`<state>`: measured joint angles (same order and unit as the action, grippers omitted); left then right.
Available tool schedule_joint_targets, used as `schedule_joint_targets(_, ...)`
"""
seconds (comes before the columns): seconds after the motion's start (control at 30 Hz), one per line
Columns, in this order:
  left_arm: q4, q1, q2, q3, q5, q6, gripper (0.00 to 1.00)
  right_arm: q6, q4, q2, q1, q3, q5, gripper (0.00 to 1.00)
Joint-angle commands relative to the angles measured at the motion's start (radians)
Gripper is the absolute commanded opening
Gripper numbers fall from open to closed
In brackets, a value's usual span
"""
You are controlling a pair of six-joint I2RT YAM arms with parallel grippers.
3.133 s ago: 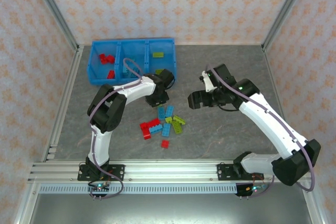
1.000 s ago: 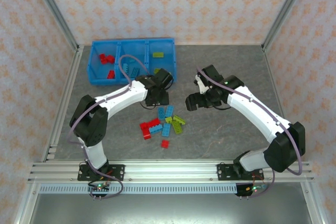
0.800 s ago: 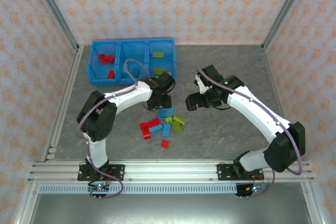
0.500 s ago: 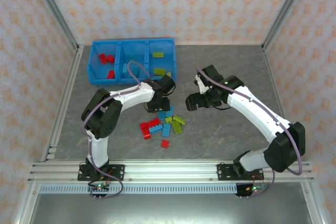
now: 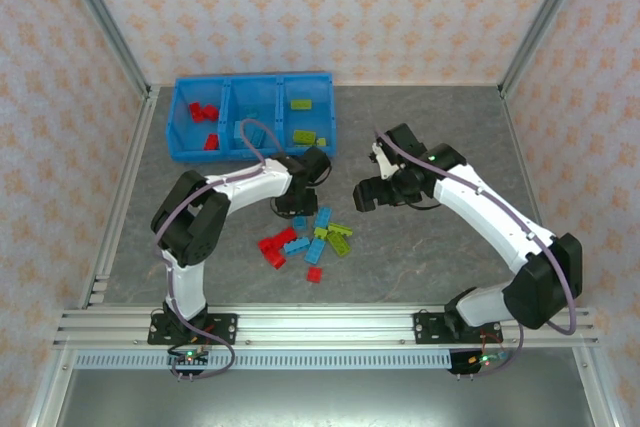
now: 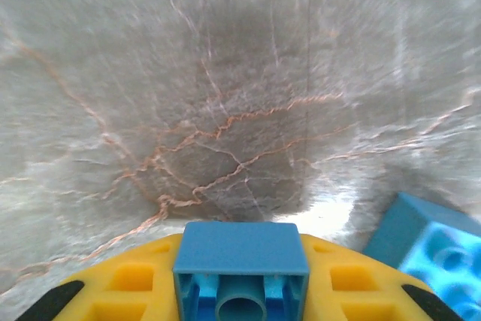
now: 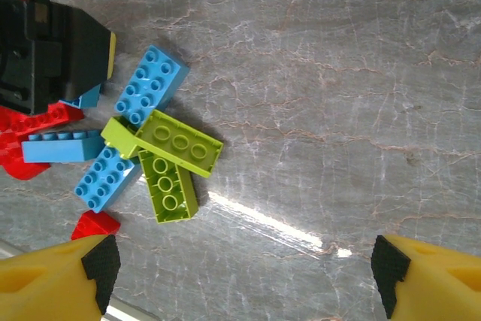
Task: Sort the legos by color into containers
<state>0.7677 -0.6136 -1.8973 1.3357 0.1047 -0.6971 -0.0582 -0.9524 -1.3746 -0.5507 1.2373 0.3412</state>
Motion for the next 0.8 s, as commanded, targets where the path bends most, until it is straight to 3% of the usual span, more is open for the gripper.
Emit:
schedule_joint_targets(0.0, 0.069, 0.074, 0.139, 0.125, -0.070, 0.034, 0.22, -0.001, 0.035, 0.062, 0.000, -0.007, 0.047, 0.89)
schedule_joint_targets(0.23, 0.120, 0.274, 0.112, 0.407, -0.175, 0.127, 0.22, 0.004, 0.039, 0.060, -0.001, 0.003, 0.044, 0.89)
schedule_joint_targets(0.37, 0.141, 0.339, -0.005, 0.591, -0.256, 0.153, 0.22, 0.007, 0.014, 0.060, -0.001, 0.019, 0.011, 0.89)
schedule_joint_targets(0.53, 0.181, 0.399, -0.240, 0.866, -0.263, 0.136, 0.23, 0.010, -0.010, 0.077, -0.001, 0.025, -0.011, 0.89)
schedule_joint_targets(0.67, 0.283, 0.416, -0.418, 1.145, -0.243, 0.149, 0.28, 0.007, -0.031, 0.109, -0.001, 0.021, -0.038, 0.89)
schedule_joint_targets(0.77, 0.321, 0.421, -0.464, 1.229, -0.228, 0.157, 0.41, -0.007, -0.022, 0.133, -0.001, 0.009, -0.057, 0.89)
